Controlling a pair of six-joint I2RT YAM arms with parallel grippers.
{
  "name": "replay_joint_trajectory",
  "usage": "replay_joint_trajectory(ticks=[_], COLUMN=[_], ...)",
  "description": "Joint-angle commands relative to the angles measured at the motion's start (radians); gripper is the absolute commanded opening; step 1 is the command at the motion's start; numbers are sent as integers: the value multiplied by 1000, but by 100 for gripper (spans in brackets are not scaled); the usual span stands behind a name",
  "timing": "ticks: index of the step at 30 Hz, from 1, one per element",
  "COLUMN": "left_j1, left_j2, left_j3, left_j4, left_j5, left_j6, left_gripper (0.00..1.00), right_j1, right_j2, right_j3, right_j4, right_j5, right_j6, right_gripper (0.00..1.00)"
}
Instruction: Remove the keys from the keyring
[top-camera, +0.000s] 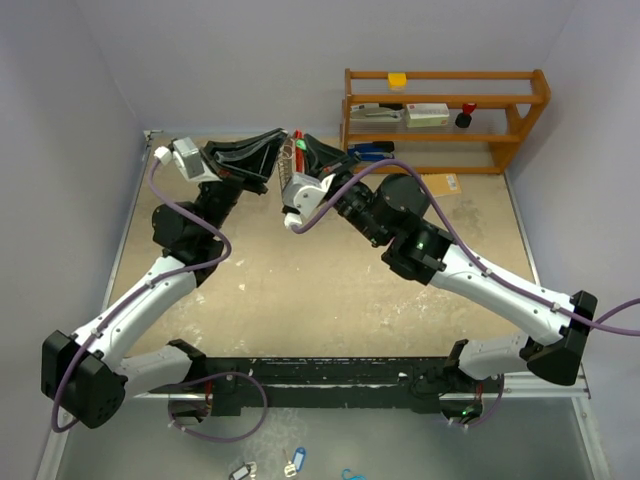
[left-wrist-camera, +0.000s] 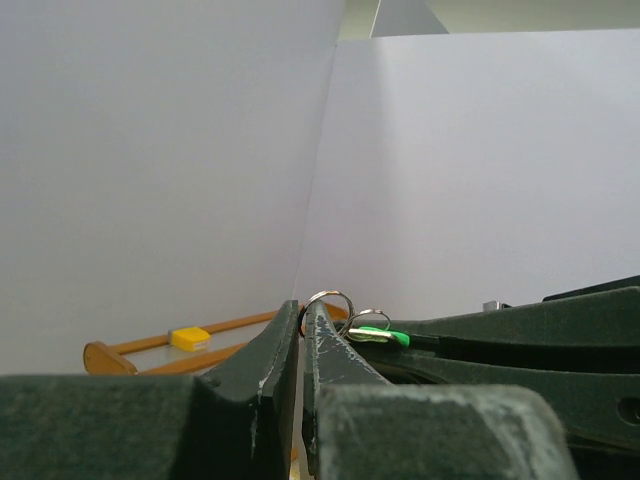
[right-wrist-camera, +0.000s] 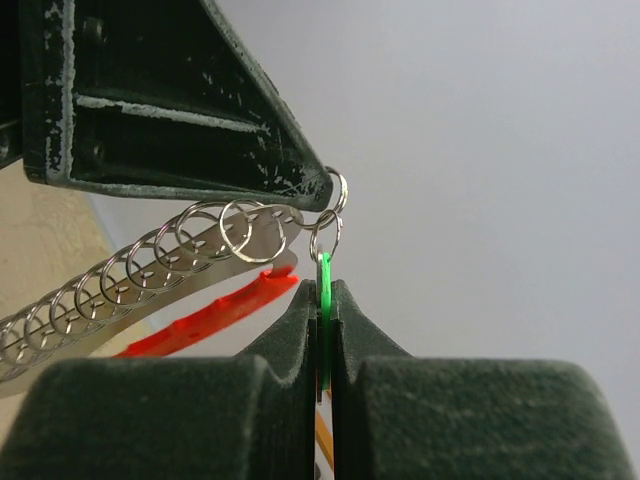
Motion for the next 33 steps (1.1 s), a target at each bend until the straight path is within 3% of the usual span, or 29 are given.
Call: replay_joint_trajectory(ticks=[1, 23, 27, 30, 33], left_j1=[3, 4, 4, 4, 4], left_j2=[-5, 62, 75, 50, 6], left_j3=[-4, -29, -12, -10, -40], left_j4=[137, 407, 389, 283, 200], left_j5=[-69, -69, -44, -45, -75], left_j6=[-57, -324, -325, -277, -208], left_gripper=[0, 0, 0, 0, 15], right_j1=[4, 4, 4, 4, 3], right_j2=[-42, 13, 26, 22, 6], right_j3=[-7, 22, 33, 33, 17], right_j4=[50, 44, 48, 57, 75], right_j5=[7, -66, -66, -59, -42], right_j6=[10, 50, 50, 44, 31], right_gripper=[0, 0, 0, 0, 0])
